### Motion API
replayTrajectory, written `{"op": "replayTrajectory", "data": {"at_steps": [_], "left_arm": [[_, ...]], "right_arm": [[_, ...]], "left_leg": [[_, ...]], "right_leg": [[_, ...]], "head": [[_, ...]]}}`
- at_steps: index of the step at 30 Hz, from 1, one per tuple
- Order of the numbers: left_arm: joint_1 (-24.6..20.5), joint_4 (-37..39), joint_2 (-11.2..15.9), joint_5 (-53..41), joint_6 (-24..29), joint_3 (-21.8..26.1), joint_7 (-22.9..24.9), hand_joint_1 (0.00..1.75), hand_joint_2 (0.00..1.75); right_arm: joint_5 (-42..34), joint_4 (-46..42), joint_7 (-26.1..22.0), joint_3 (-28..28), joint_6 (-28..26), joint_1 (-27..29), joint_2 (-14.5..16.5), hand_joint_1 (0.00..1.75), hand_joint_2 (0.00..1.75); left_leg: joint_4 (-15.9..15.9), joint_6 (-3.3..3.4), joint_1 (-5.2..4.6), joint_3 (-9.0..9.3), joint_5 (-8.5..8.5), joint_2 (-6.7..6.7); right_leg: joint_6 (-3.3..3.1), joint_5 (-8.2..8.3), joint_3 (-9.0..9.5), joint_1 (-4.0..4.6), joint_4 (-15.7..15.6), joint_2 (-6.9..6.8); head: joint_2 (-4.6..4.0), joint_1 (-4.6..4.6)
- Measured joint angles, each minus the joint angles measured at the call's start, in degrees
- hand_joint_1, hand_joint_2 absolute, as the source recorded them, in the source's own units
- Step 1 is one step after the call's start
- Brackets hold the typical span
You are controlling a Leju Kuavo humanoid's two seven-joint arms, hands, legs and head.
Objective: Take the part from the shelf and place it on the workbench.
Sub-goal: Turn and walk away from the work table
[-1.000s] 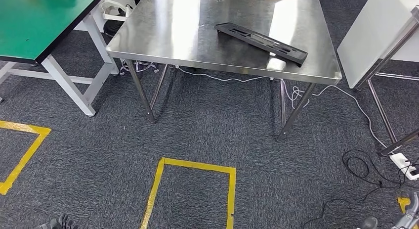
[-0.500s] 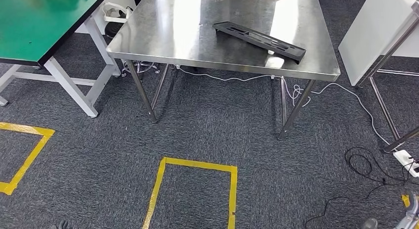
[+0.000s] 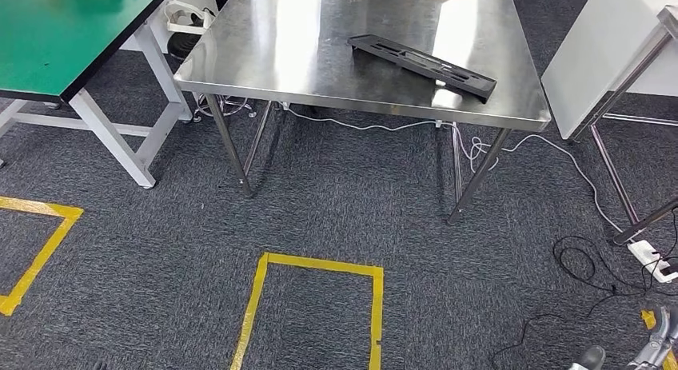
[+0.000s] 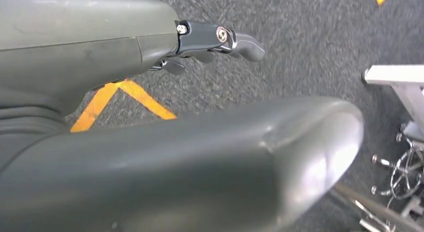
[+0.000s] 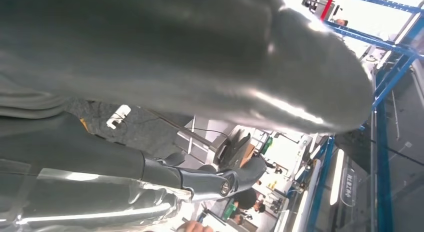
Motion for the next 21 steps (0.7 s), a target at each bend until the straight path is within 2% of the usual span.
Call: {"op": "replayTrajectory", "data": {"at_steps": [1,3,4,5,6,7,8,10,11,12,14,15,16,17,19,20,21], "left_arm": [[-0.04,-0.01,-0.02,-0.14,-0.03,0.10,0.01,0.00,0.00],[-0.10,-0.01,-0.04,-0.41,-0.14,0.23,0.02,0.00,0.00],[-0.09,-0.01,-0.04,-0.54,-0.22,0.30,0.04,0.00,0.00],[-0.08,0.00,-0.04,-0.64,-0.28,0.35,0.05,0.00,0.00],[-0.06,0.01,-0.06,-0.70,-0.34,0.37,0.07,0.00,0.00],[-0.06,0.04,-0.09,-0.74,-0.40,0.38,0.09,0.00,0.00],[-0.07,0.07,-0.12,-0.76,-0.45,0.38,0.10,0.00,0.00],[-0.10,0.13,-0.14,-0.81,-0.57,0.39,0.05,0.00,0.00],[-0.12,0.15,-0.13,-0.83,-0.62,0.39,0.01,0.00,0.00],[-0.15,0.16,-0.12,-0.86,-0.67,0.40,-0.03,0.00,0.00],[-0.22,0.16,-0.04,-0.96,-0.68,0.42,-0.07,0.00,0.00],[-0.23,0.16,-0.01,-1.04,-0.66,0.43,-0.06,0.00,0.00],[-0.24,0.16,0.03,-1.11,-0.62,0.44,-0.05,0.00,0.00],[-0.23,0.17,0.04,-1.16,-0.57,0.45,-0.04,0.00,0.00],[-0.17,0.26,0.04,-1.24,-0.51,0.48,-0.02,0.00,0.00],[-0.13,0.33,0.03,-1.26,-0.50,0.48,-0.01,0.00,0.00],[-0.09,0.39,0.03,-1.28,-0.50,0.49,0.00,0.00,0.00]], "right_arm": [[-0.01,0.01,0.00,0.00,0.01,-0.04,-0.01,0.00,0.00],[-0.02,0.03,0.02,-0.01,0.02,-0.08,-0.03,0.00,0.00],[-0.03,0.07,0.03,-0.03,0.02,-0.08,-0.05,0.00,0.00],[-0.04,0.10,0.05,-0.04,0.02,-0.07,-0.08,0.00,0.00],[-0.08,0.13,0.06,-0.06,0.02,-0.07,-0.10,0.00,0.00],[-0.14,0.15,0.07,-0.07,0.02,-0.07,-0.12,0.00,0.00],[-0.21,0.15,0.07,-0.07,0.01,-0.07,-0.13,0.00,0.00],[-0.48,0.14,0.05,-0.07,-0.02,-0.06,-0.14,0.00,0.00],[-0.61,0.13,0.05,-0.07,-0.03,-0.02,-0.14,0.00,0.00],[-0.71,0.13,0.05,-0.08,-0.04,0.01,-0.15,0.00,0.00],[-0.73,0.13,0.05,-0.09,-0.06,0.03,-0.13,0.00,0.00],[-0.71,0.13,0.05,-0.09,-0.06,0.03,-0.11,0.00,0.00],[-0.68,0.12,0.07,-0.09,-0.07,0.05,-0.08,0.00,0.00],[-0.62,0.11,0.08,-0.09,-0.07,0.09,-0.04,0.00,0.00],[-0.54,0.12,0.13,-0.10,-0.07,0.24,0.00,0.00,0.00],[-0.51,0.13,0.16,-0.11,-0.07,0.30,0.01,0.00,0.00],[-0.52,0.13,0.19,-0.11,-0.07,0.35,0.01,0.00,0.00]], "left_leg": [[-0.45,0.51,0.02,-0.03,0.39,0.08],[-0.59,1.10,-0.21,-0.56,0.82,0.18],[-0.58,1.23,-0.37,-0.83,0.96,0.19],[-0.56,1.30,-0.52,-1.06,1.12,0.19],[-0.55,1.30,-0.66,-1.20,1.25,0.16],[-0.54,1.24,-0.81,-1.26,1.36,0.13],[-0.50,1.14,-0.93,-1.27,1.45,0.10],[-0.15,0.78,-1.38,-1.36,1.46,0.08],[0.01,0.56,-1.52,-1.42,1.44,0.09],[0.13,0.30,-1.60,-1.47,1.44,0.10],[0.47,-0.23,-1.34,-1.72,1.28,0.07],[1.41,-0.57,-1.15,-2.15,0.49,0.04],[3.40,-0.96,-0.93,-2.98,-1.02,0.00],[6.72,-1.42,-0.65,-4.31,-3.21,-0.04],[14.71,-2.22,-0.08,-7.38,-7.29,-0.04],[17.21,-2.49,0.19,-8.22,-8.11,-0.04],[17.40,-2.66,0.42,-8.00,-7.72,-0.02]], "right_leg": [[-0.16,-1.34,-1.13,0.07,2.19,-0.02],[-0.74,-5.21,-4.97,0.06,10.13,-0.01],[-0.79,-6.60,-6.71,0.06,13.85,-0.01],[-0.64,-7.17,-7.57,0.07,15.92,-0.02],[-0.34,-6.65,-7.04,0.12,15.31,-0.02],[-0.05,-5.38,-5.22,0.16,12.24,-0.03],[0.10,-3.90,-2.74,0.21,7.91,-0.05],[-0.31,-1.59,1.20,0.44,0.37,-0.07],[-0.68,-1.11,1.94,0.56,-1.26,-0.07],[-1.05,-0.82,2.07,0.69,-1.86,-0.04],[-1.73,-0.34,2.16,0.27,-1.98,-0.01],[-2.16,-0.06,2.24,-0.01,-2.05,-0.03],[-2.52,0.20,2.30,-0.31,-2.11,-0.05],[-2.75,0.35,2.31,-0.36,-2.10,-0.07],[-2.85,0.46,2.09,-0.29,-2.06,-0.10],[-2.83,0.47,2.06,-0.26,-2.04,-0.10],[-2.81,0.47,2.09,-0.25,-2.01,-0.08]], "head": [[0.00,0.11],[0.00,0.28],[0.00,0.36],[0.00,0.38],[0.00,0.44],[0.00,0.47],[0.00,0.50],[0.00,0.46],[0.00,0.41],[0.00,0.34],[0.00,0.34],[0.00,0.28],[0.00,0.18],[0.00,0.07],[0.00,-0.07],[0.00,-0.07],[0.00,-0.07]]}}
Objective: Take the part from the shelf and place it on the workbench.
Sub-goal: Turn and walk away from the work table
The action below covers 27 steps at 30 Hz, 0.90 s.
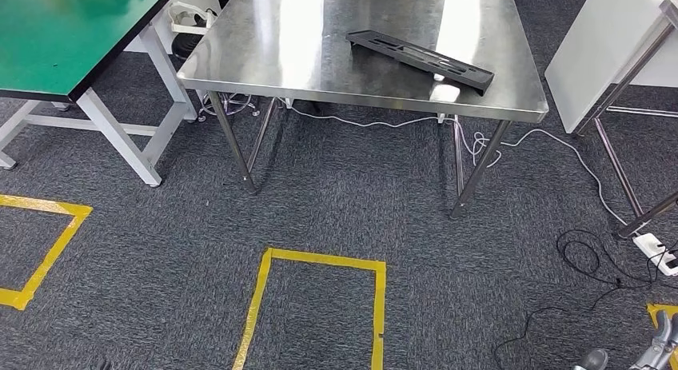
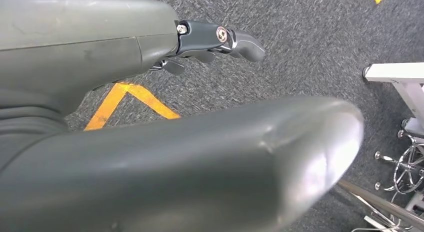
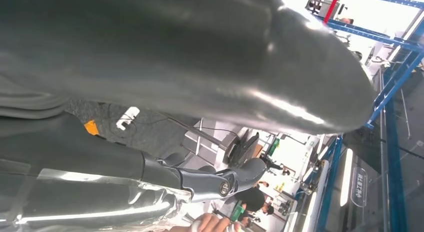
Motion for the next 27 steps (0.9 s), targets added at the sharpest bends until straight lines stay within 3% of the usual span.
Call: {"op": "replayTrajectory", "data": {"at_steps": [1,3,5,8,10,13,14,15,16,18,20,22,24,25,27], "left_arm": [[0.00,0.03,0.02,0.00,0.00,0.00,0.00,0.00,0.00],[-0.06,0.05,0.10,-0.01,0.00,0.00,0.00,0.00,0.00],[-0.12,0.06,0.17,-0.04,-0.01,0.00,0.00,0.00,0.00],[-0.14,0.07,0.23,-0.07,-0.01,0.00,0.00,0.00,0.00],[-0.24,0.08,0.26,-0.07,0.00,0.00,0.00,0.00,0.00],[-0.39,0.12,0.23,-0.08,-0.01,0.01,0.00,0.00,0.00],[-0.38,0.15,0.23,-0.09,-0.01,0.01,0.00,0.00,0.00],[-0.38,0.18,0.23,-0.09,0.00,0.02,0.00,0.00,0.00],[-0.38,0.24,0.21,-0.09,0.00,0.02,0.00,0.00,0.00],[-0.38,0.35,0.13,-0.09,-0.01,0.02,0.00,0.00,0.00],[-0.40,0.43,0.07,-0.09,-0.01,0.02,0.00,0.00,0.00],[-0.42,0.44,0.08,-0.13,0.00,0.02,0.00,0.00,0.00],[-0.41,0.44,0.11,-0.17,-0.01,0.05,0.00,0.00,0.00],[-0.40,0.44,0.13,-0.20,-0.01,0.07,0.00,0.00,0.00],[-0.38,0.46,0.14,-0.29,-0.05,0.14,0.00,0.00,0.00]], "right_arm": [[0.00,0.00,0.02,0.00,0.00,0.02,0.00,0.00,0.00],[-0.01,0.00,0.05,-0.01,0.00,0.01,0.01,0.00,0.00],[0.01,0.00,0.07,-0.01,0.00,0.01,0.02,0.00,0.00],[0.03,-0.04,0.09,-0.02,-0.03,0.02,0.04,0.00,0.00],[0.04,-0.11,0.11,-0.02,-0.10,-0.01,0.01,0.00,0.00],[0.01,-0.13,0.30,-0.03,-0.13,0.01,-0.03,0.00,0.00],[0.00,-0.13,0.35,-0.03,-0.13,0.03,-0.05,0.00,0.00],[-0.01,-0.13,0.36,-0.04,-0.13,0.03,-0.08,0.00,0.00],[-0.01,-0.13,0.36,-0.04,-0.13,0.03,-0.10,0.00,0.00],[0.00,-0.13,0.37,-0.04,-0.13,-0.01,-0.11,0.00,0.00],[0.02,-0.13,0.40,-0.04,-0.13,-0.03,-0.11,0.00,0.00],[0.05,-0.13,0.43,-0.05,-0.13,0.01,-0.13,0.00,0.00],[0.09,-0.14,0.43,-0.07,-0.13,0.02,-0.11,0.00,0.00],[0.11,-0.14,0.43,-0.07,-0.13,0.01,-0.09,0.00,0.00],[0.16,-0.14,0.43,-0.07,-0.08,0.01,-0.07,0.00,0.00]], "left_leg": [[-2.22,-0.06,0.19,1.33,1.43,0.02],[-10.67,0.13,0.36,5.87,5.11,0.00],[-16.13,0.62,0.14,8.48,6.74,-0.06],[-17.17,1.62,-0.23,8.42,7.08,-0.03],[-18.15,2.65,-0.19,8.57,7.79,0.12],[-18.57,3.55,-0.45,8.07,8.41,0.24],[-18.54,3.63,-0.58,7.81,8.54,0.25],[-18.52,3.62,-0.67,7.62,8.66,0.26],[-18.48,3.57,-0.73,7.48,8.78,0.24],[-18.26,3.31,-0.82,7.39,8.89,0.19],[-17.84,2.78,-1.08,7.27,8.80,0.15],[-17.63,2.11,-1.17,7.16,8.82,0.13],[-17.00,1.52,-0.82,6.82,8.43,0.12],[-15.68,1.20,-0.62,6.28,7.32,0.11],[-9.72,0.49,-0.30,3.96,3.21,0.10]], "right_leg": [[0.03,-0.01,0.09,0.00,0.03,0.03],[0.11,-0.04,0.25,0.10,0.08,0.10],[0.58,0.00,0.03,0.43,0.16,0.13],[1.82,0.16,-0.50,0.61,0.09,0.11],[2.07,-1.09,-1.58,0.69,1.85,0.08],[1.39,-6.25,-6.86,0.55,12.53,0.06],[1.45,-7.45,-8.52,0.50,15.99,0.06],[1.77,-7.50,-8.89,0.48,16.99,0.06],[2.19,-6.81,-8.28,0.48,16.11,0.05],[2.79,-3.66,-3.58,0.46,7.53,0.02],[2.53,-1.50,-0.25,0.59,0.84,0.05],[1.84,-0.93,-0.02,0.81,-0.13,0.10],[1.10,-0.46,0.10,0.37,-0.20,0.08],[0.71,-0.21,0.20,0.15,-0.25,0.05],[0.16,0.16,0.18,0.08,-0.25,-0.01]], "head": [[0.00,-0.01],[0.00,-0.01],[0.00,0.03],[0.00,0.06],[0.00,0.18],[0.00,0.37],[0.00,0.39],[0.00,0.39],[0.00,0.41],[0.00,0.49],[0.00,0.49],[0.00,0.43],[0.00,0.40],[0.00,0.29],[0.00,0.09]]}}
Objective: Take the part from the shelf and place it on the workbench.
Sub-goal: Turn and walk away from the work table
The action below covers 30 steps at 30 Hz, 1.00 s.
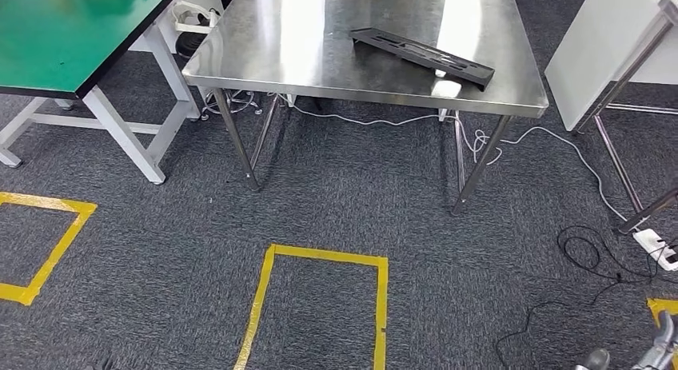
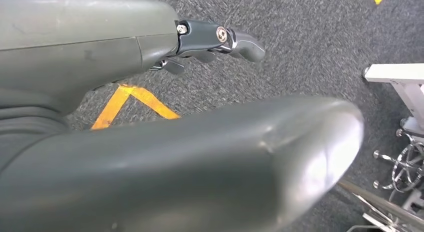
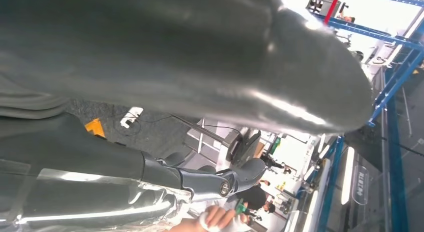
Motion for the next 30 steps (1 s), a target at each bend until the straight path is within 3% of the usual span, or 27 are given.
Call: {"op": "replayTrajectory", "data": {"at_steps": [2,3,4,5,7,9,12,13,14,16,18,19,21,23,24,27,28,30], "left_arm": [[0.07,0.05,-0.01,-0.14,-0.13,0.18,0.00,0.00,0.00],[0.11,0.08,-0.02,-0.19,-0.21,0.31,0.00,0.00,0.00],[0.14,0.10,-0.01,-0.21,-0.28,0.44,0.00,0.00,0.00],[0.15,0.11,0.00,-0.21,-0.33,0.57,0.00,0.00,0.00],[0.10,0.11,0.12,-0.24,-0.37,0.78,0.01,0.00,0.00],[0.05,0.13,0.25,-0.28,-0.42,0.86,0.01,0.00,0.00],[0.02,0.13,0.32,-0.30,-0.42,0.92,0.02,0.00,0.00],[-0.05,0.13,0.29,-0.30,-0.43,0.94,0.01,0.00,0.00],[-0.12,0.13,0.25,-0.31,-0.44,0.95,0.01,0.00,0.00],[-0.23,0.15,0.14,-0.37,-0.47,0.96,0.02,0.00,0.00],[-0.24,0.21,0.04,-0.50,-0.48,0.96,0.02,0.00,0.00],[-0.26,0.27,-0.01,-0.57,-0.51,0.96,0.01,0.00,0.00],[-0.36,0.42,-0.11,-0.69,-0.63,0.96,-0.01,0.00,0.00],[-0.57,0.50,-0.13,-0.73,-0.84,0.97,-0.03,0.00,0.00],[-0.73,0.51,-0.11,-0.73,-0.94,0.97,-0.06,0.00,0.00],[-1.22,0.51,-0.05,-0.55,-1.11,0.96,-0.12,0.00,0.00],[-1.28,0.52,-0.03,-0.47,-1.13,0.97,-0.13,0.00,0.00],[-1.35,0.54,0.04,-0.38,-1.13,0.98,-0.14,0.00,0.00]], "right_arm": [[0.02,0.01,0.00,-0.01,0.09,0.02,0.01,0.00,0.00],[0.03,0.01,0.00,-0.02,0.13,0.02,0.00,0.00,0.00],[0.03,0.01,0.00,-0.02,0.14,0.02,0.00,0.00,0.00],[0.03,0.01,0.00,-0.02,0.15,0.01,0.00,0.00,0.00],[0.04,0.01,-0.01,-0.02,0.15,-0.01,0.01,0.00,0.00],[0.06,0.01,-0.03,-0.03,0.15,-0.03,0.03,0.00,0.00],[0.08,-0.02,-0.04,-0.06,0.15,-0.03,0.10,0.00,0.00],[0.09,-0.04,-0.04,-0.10,0.15,-0.03,0.10,0.00,0.00],[0.09,-0.03,-0.04,-0.16,0.15,-0.05,0.08,0.00,0.00],[0.08,0.01,-0.02,-0.31,0.16,-0.06,0.04,0.00,0.00],[-0.04,0.04,-0.01,-0.43,0.18,-0.06,-0.01,0.00,0.00],[-0.16,0.04,-0.04,-0.46,0.19,-0.07,-0.03,0.00,0.00],[-0.46,0.05,-0.19,-0.52,0.21,-0.21,-0.07,0.00,0.00],[-0.80,0.07,-0.48,-0.57,0.24,-0.57,-0.08,0.00,0.00],[-0.96,0.08,-0.65,-0.63,0.26,-0.75,-0.09,0.00,0.00],[-1.41,0.11,-1.01,-0.82,0.30,-1.10,-0.10,0.00,0.00],[-1.50,0.13,-1.05,-0.87,0.30,-1.15,-0.08,0.00,0.00],[-1.51,0.16,-1.13,-0.92,0.30,-1.22,-0.02,0.00,0.00]], "left_leg": [[7.18,-0.50,0.24,-2.71,-3.45,0.00],[8.72,-0.57,0.33,-3.12,-3.74,0.00],[7.94,-0.49,0.38,-2.42,-2.89,0.00],[5.03,-0.29,0.40,-0.73,-1.22,0.00],[-3.09,0.48,0.20,3.61,1.93,-0.11],[-7.06,1.23,-0.22,5.44,3.01,-0.20],[-8.00,2.26,-0.48,5.20,3.99,-0.04],[-8.59,2.78,-0.39,5.09,4.57,0.08],[-9.12,3.19,-0.29,4.89,5.15,0.21],[-9.41,3.62,-0.28,3.96,5.94,0.34],[-9.35,3.42,-0.35,2.91,6.61,0.41],[-9.30,3.23,-0.35,2.44,6.95,0.43],[-8.96,2.72,-0.30,1.63,7.50,0.43],[-8.28,2.09,-0.43,0.94,7.85,0.39],[-7.86,1.80,-0.53,0.69,7.98,0.35],[-7.01,1.02,-0.31,0.05,8.04,0.27],[-6.47,0.76,-0.08,-0.22,7.17,0.26],[-2.63,0.21,0.30,-1.27,2.71,0.22]], "right_leg": [[-0.22,0.20,-0.36,0.22,0.15,-0.03],[-0.25,0.24,-0.49,0.32,0.26,-0.01],[-0.28,0.27,-0.57,0.40,0.36,0.02],[-0.27,0.27,-0.57,0.48,0.45,0.06],[-0.15,0.32,-0.60,0.71,0.53,0.12],[0.22,0.54,-0.89,0.92,0.54,0.12],[1.16,0.79,-1.48,1.10,0.51,0.07],[1.21,-0.01,-2.12,1.16,1.46,0.06],[1.04,-1.48,-3.22,1.21,3.53,0.06],[0.54,-5.68,-6.47,0.97,10.79,0.07],[0.93,-7.97,-8.34,0.66,16.40,0.06],[1.44,-7.76,-7.75,0.50,16.32,0.05],[2.61,-5.33,-3.00,0.05,9.36,0.01],[2.94,-3.34,1.60,0.00,2.22,0.12],[2.74,-3.05,2.34,0.06,0.67,0.23],[1.52,-2.97,1.43,-0.14,0.54,0.48],[0.96,-2.75,1.20,-0.27,0.61,0.44],[-0.05,-2.01,0.64,-0.29,0.65,0.32]], "head": [[0.00,-0.06],[0.00,-0.07],[0.00,-0.06],[0.00,-0.08],[0.00,-0.03],[0.00,-0.02],[0.00,0.00],[0.00,0.09],[0.00,0.22],[0.00,0.47],[0.00,0.57],[0.00,0.59],[0.00,0.63],[0.00,0.64],[0.00,0.68],[0.00,0.74],[0.00,0.72],[0.00,0.66]]}}
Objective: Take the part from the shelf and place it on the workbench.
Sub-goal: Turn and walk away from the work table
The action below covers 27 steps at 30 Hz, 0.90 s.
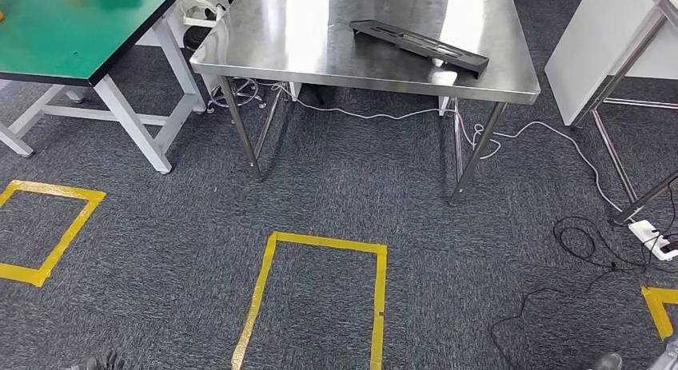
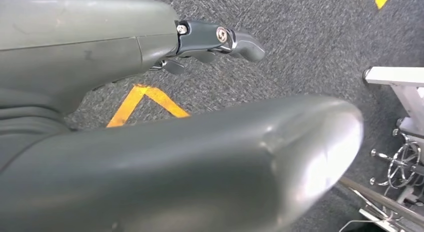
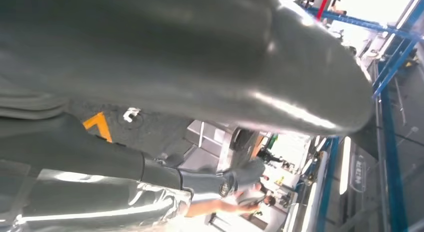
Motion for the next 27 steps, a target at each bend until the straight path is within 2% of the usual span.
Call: {"op": "replayTrajectory", "data": {"at_steps": [2,3,4,5,7,8,9,10,12,14,15,17,18,19,20,21,22,23,24,25,27], "left_arm": [[-0.08,0.01,0.01,0.00,0.00,0.00,-0.01,0.00,0.00],[-0.10,0.01,0.01,0.00,0.00,0.00,-0.01,0.00,0.00],[-0.10,0.02,0.00,0.00,0.00,0.00,-0.01,0.00,0.00],[-0.11,0.02,-0.01,0.00,0.00,0.00,-0.01,0.00,0.00],[-0.19,0.01,0.06,0.00,-0.01,0.00,-0.01,0.00,0.00],[-0.23,0.01,0.11,0.01,-0.02,-0.01,-0.01,0.00,0.00],[-0.26,0.01,0.17,0.03,-0.03,-0.01,-0.01,0.00,0.00],[-0.30,0.00,0.25,0.07,-0.03,-0.02,-0.01,0.00,0.00],[-0.39,-0.04,0.36,0.16,0.04,-0.02,0.06,0.00,0.00],[-0.53,-0.08,0.33,0.23,0.16,-0.02,0.19,0.00,0.00],[-0.57,-0.08,0.27,0.25,0.23,-0.02,0.27,0.00,0.00],[-0.57,-0.04,0.11,0.26,0.50,-0.02,0.46,0.00,0.00],[-0.53,-0.01,0.05,0.26,0.65,-0.02,0.56,0.00,0.00],[-0.48,0.04,-0.03,0.26,0.78,-0.02,0.62,0.00,0.00],[-0.43,0.10,-0.08,0.26,0.87,-0.02,0.67,0.00,0.00],[-0.37,0.18,-0.13,0.26,0.94,-0.02,0.72,0.00,0.00],[-0.32,0.26,-0.17,0.26,0.99,-0.02,0.75,0.00,0.00],[-0.30,0.32,-0.19,0.25,1.07,-0.02,0.78,0.00,0.00],[-0.30,0.37,-0.19,0.22,1.11,-0.02,0.79,0.00,0.00],[-0.30,0.42,-0.16,0.19,1.18,-0.02,0.80,0.00,0.00],[-0.29,0.50,-0.10,0.13,1.27,-0.02,0.80,0.00,0.00]], "right_arm": [[0.01,0.05,-0.03,-0.06,0.00,-0.03,0.01,0.00,0.00],[0.00,0.09,-0.03,-0.09,0.00,-0.04,0.00,0.00,0.00],[-0.01,0.13,-0.03,-0.11,0.00,-0.04,0.00,0.00,0.00],[-0.01,0.15,-0.03,-0.14,0.00,-0.05,0.00,0.00,0.00],[-0.02,0.16,-0.04,-0.18,0.00,-0.08,0.01,0.00,0.00],[-0.03,0.15,-0.08,-0.20,0.00,-0.14,0.01,0.00,0.00],[-0.04,0.17,-0.11,-0.20,0.00,-0.21,0.02,0.00,0.00],[-0.04,0.19,-0.14,-0.21,0.00,-0.26,0.05,0.00,0.00],[0.02,0.20,-0.16,-0.23,0.00,-0.33,0.12,0.00,0.00],[0.22,0.21,-0.14,-0.29,0.00,-0.34,0.12,0.00,0.00],[0.34,0.24,-0.07,-0.33,0.02,-0.37,0.09,0.00,0.00],[0.60,0.38,0.15,-0.40,0.09,-0.35,0.04,0.00,0.00],[0.74,0.50,0.28,-0.45,0.13,-0.31,0.02,0.00,0.00],[0.89,0.63,0.37,-0.51,0.14,-0.24,0.00,0.00,0.00],[1.01,0.74,0.45,-0.55,0.15,-0.20,-0.02,0.00,0.00],[1.09,0.81,0.52,-0.58,0.15,-0.17,-0.03,0.00,0.00],[1.13,0.84,0.61,-0.60,0.14,-0.17,-0.04,0.00,0.00],[1.14,0.87,0.74,-0.60,0.12,-0.23,-0.05,0.00,0.00],[1.14,0.90,0.87,-0.62,0.09,-0.21,-0.05,0.00,0.00],[1.14,0.94,0.98,-0.65,0.07,-0.21,-0.06,0.00,0.00],[1.10,1.03,1.12,-0.73,0.03,-0.12,-0.06,0.00,0.00]], "left_leg": [[6.97,-0.35,0.11,-1.52,-5.25,0.01],[9.72,-0.40,0.12,-1.86,-6.45,0.01],[10.51,-0.31,0.12,-1.32,-6.36,0.01],[9.05,-0.08,0.11,0.27,-5.31,0.00],[1.90,0.61,0.03,5.16,-2.89,-0.16],[-1.19,0.98,-0.18,7.01,-2.20,-0.26],[-3.03,1.32,-0.47,8.00,-1.98,-0.37],[-3.62,1.61,-0.82,8.18,-2.06,-0.43],[-4.24,2.37,-1.25,8.11,-1.16,-0.36],[-5.68,3.05,-1.09,8.17,0.14,-0.06],[-6.34,3.34,-0.94,8.01,0.78,0.08],[-6.53,3.61,-0.96,7.03,1.56,0.21],[-6.49,3.54,-0.97,6.44,1.89,0.26],[-6.41,3.40,-0.96,5.88,2.24,0.30],[-6.27,3.20,-0.91,5.35,2.54,0.32],[-6.03,2.97,-0.83,4.85,2.77,0.34],[-5.60,2.70,-0.77,4.36,2.91,0.35],[-5.08,2.38,-0.79,3.78,2.96,0.35],[-4.49,2.03,-0.88,3.31,3.02,0.31],[-3.88,1.71,-0.97,2.87,3.10,0.26],[-3.12,1.18,-0.91,2.25,3.47,0.09]], "right_leg": [[-0.38,0.65,-0.62,0.39,0.17,-0.07],[-0.39,0.90,-0.92,0.58,0.37,-0.09],[-0.35,1.06,-1.23,0.75,0.63,-0.09],[-0.32,1.15,-1.48,0.91,0.95,-0.08],[-0.22,1.23,-1.92,1.15,1.42,-0.06],[0.02,1.38,-2.08,1.23,1.48,-0.07],[0.33,1.58,-2.22,1.18,1.46,-0.08],[0.69,1.82,-2.38,1.05,1.40,-0.10],[1.45,2.19,-2.65,1.00,1.27,-0.10],[1.70,1.25,-3.52,1.19,2.29,-0.16],[1.51,-0.20,-4.55,1.27,4.26,-0.18],[1.05,-4.01,-7.50,0.97,11.00,-0.19],[1.18,-5.29,-8.77,0.77,14.31,-0.19],[1.62,-5.59,-9.15,0.56,16.03,-0.20],[2.26,-4.89,-8.42,0.36,15.60,-0.22],[2.98,-3.50,-6.56,0.09,12.96,-0.25],[3.59,-2.28,-3.99,-0.21,8.77,-0.31],[3.83,-1.42,-1.60,-0.27,5.14,-0.25],[3.82,-0.96,-0.23,-0.19,2.67,-0.14],[3.56,-0.96,0.21,-0.07,1.51,0.02],[2.89,-0.70,-0.76,0.03,1.96,0.24]], "head": [[0.00,-0.04],[0.00,-0.03],[0.00,-0.05],[0.00,-0.05],[0.00,-0.04],[0.00,0.07],[0.00,0.10],[0.00,0.10],[0.00,-0.04],[0.00,0.05],[0.00,0.20],[0.00,0.39],[0.00,0.43],[0.00,0.41],[0.00,0.42],[0.00,0.43],[0.00,0.44],[0.00,0.47],[0.00,0.43],[0.00,0.43],[0.00,0.28]]}}
